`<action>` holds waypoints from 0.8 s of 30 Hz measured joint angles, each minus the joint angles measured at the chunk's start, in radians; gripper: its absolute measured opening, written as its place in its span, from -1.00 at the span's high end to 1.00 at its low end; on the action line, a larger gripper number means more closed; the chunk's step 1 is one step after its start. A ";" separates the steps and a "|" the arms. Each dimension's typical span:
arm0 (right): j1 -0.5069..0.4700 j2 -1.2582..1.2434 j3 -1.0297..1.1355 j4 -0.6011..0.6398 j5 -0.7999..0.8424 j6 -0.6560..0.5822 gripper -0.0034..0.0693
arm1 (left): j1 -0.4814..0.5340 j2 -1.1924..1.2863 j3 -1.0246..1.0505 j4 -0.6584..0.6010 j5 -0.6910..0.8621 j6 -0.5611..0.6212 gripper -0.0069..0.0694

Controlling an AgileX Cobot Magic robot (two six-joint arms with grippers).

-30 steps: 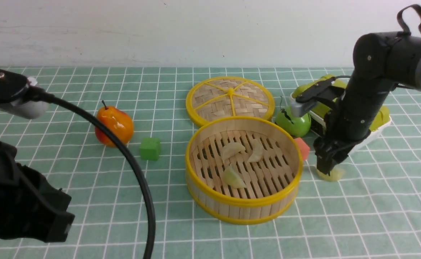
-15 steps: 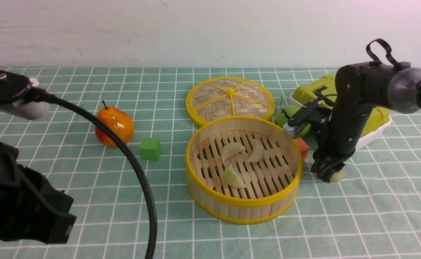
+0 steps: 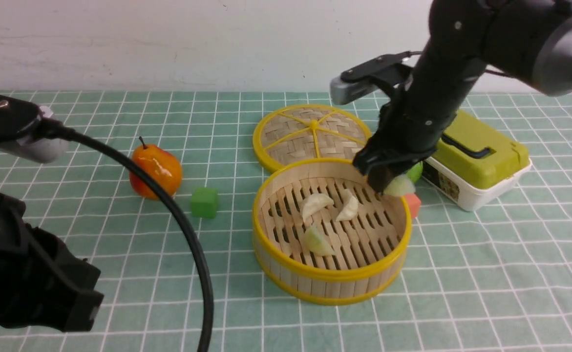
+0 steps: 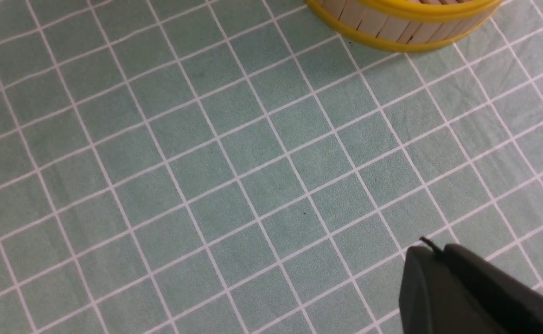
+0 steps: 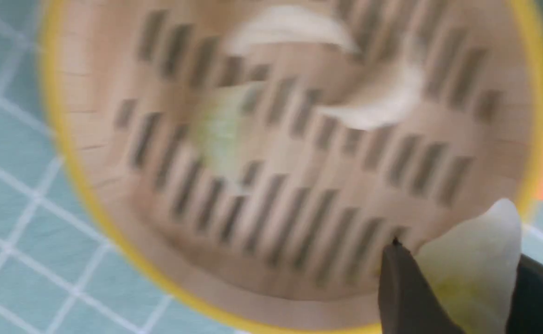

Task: Put the dumplings into the steamer on the table with the blue tablecloth.
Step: 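Place the dumpling in the bamboo steamer basket with the right gripper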

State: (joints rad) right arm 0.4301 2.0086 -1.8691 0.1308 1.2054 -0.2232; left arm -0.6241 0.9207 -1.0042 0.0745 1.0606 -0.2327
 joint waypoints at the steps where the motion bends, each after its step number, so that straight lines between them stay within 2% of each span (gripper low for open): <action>1: 0.015 0.012 0.000 0.001 -0.002 0.007 0.33 | 0.000 0.000 0.000 0.000 0.000 0.000 0.77; 4: 0.057 0.075 0.002 -0.010 -0.045 0.075 0.33 | 0.000 0.000 0.000 0.001 0.000 0.000 0.77; 12: 0.081 0.169 0.002 -0.080 -0.093 0.208 0.32 | 0.000 0.000 0.000 0.005 0.000 0.000 0.75; 17: 0.081 0.194 0.002 -0.088 -0.089 0.223 0.10 | 0.000 0.000 0.000 0.006 0.000 0.000 0.74; 19: 0.081 0.196 0.002 -0.088 -0.083 0.233 -0.05 | 0.000 0.000 0.000 0.009 0.000 0.000 0.73; 24: 0.080 0.130 0.002 -0.092 -0.034 0.233 -0.15 | 0.000 -0.022 0.001 0.045 0.029 0.000 0.72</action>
State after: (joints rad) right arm 0.5104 2.1390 -1.8673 0.0390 1.1716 0.0094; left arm -0.6241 0.8990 -1.0036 0.1195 1.0900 -0.2327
